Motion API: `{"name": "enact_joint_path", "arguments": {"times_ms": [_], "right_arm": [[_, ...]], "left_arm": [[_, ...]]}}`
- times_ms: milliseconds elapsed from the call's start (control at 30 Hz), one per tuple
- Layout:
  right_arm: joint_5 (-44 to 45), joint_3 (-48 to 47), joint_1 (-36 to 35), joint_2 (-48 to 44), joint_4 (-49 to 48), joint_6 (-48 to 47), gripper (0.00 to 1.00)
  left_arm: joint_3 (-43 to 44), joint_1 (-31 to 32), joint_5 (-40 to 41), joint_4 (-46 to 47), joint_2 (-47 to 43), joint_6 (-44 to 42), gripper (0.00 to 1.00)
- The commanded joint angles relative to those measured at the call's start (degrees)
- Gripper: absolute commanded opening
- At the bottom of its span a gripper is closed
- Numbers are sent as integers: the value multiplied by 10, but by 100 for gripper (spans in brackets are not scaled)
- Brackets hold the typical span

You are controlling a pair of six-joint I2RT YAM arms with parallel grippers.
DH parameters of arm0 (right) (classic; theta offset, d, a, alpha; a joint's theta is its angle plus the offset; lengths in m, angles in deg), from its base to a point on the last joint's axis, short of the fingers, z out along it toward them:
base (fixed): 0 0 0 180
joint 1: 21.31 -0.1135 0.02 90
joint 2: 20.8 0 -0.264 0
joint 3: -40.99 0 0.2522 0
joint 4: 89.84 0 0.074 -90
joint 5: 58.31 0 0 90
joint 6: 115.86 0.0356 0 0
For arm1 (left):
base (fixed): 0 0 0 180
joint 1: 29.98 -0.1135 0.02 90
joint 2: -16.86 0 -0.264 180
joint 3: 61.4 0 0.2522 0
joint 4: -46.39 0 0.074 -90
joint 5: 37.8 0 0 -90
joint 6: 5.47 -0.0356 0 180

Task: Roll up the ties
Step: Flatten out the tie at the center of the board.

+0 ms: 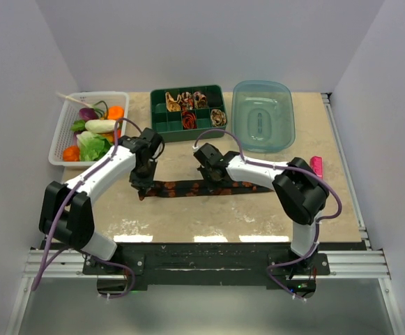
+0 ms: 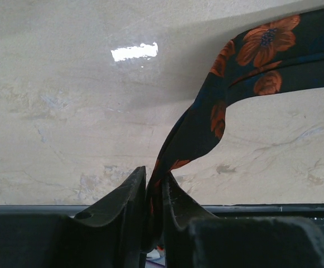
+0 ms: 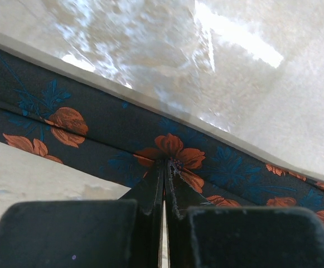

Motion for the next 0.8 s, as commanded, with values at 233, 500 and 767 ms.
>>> {"name": "enact_joint_path", "arguments": {"times_ms": [233, 500, 767], "right_arm": [[-23, -20, 6, -18, 77, -57, 0], [-67, -52, 5, -62, 96, -91, 15], [-113, -56, -4, -82, 55, -138, 63]], "left_arm": [[4, -9, 1, 1, 24, -10, 30], [4, -9, 33, -14, 29, 5, 67], [36, -14, 73, -27, 21, 18, 85]]}}
